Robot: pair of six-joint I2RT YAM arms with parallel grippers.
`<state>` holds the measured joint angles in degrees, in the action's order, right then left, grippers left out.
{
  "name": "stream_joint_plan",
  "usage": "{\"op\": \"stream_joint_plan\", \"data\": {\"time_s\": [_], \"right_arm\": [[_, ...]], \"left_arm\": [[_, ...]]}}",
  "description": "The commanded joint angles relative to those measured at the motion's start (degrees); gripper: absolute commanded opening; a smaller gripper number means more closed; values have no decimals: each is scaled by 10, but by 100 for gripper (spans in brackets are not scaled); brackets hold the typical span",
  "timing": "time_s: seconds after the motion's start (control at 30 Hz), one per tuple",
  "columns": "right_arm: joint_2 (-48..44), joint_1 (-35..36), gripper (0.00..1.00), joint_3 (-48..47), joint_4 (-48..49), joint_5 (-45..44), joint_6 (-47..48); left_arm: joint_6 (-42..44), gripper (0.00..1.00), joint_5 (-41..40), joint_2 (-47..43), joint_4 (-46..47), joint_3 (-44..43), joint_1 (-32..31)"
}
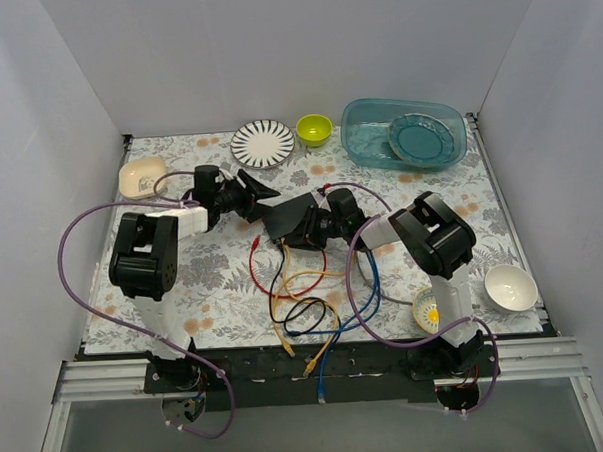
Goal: Pull the plug from the switch port
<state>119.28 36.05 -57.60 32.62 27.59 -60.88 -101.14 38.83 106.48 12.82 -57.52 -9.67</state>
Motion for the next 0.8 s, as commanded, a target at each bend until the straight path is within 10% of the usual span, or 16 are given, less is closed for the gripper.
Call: {"op": "stream_joint_plan", "data": {"time_s": [0.0,0.77], "right_arm": [[8,-5,34,5,-68,-23,26],[21,-10,38,7,-40,-30,-29]], "left_arm": [[-1,55,20,37,15,-29,-42],[39,54,-59,34,-73,-9,-34]]}}
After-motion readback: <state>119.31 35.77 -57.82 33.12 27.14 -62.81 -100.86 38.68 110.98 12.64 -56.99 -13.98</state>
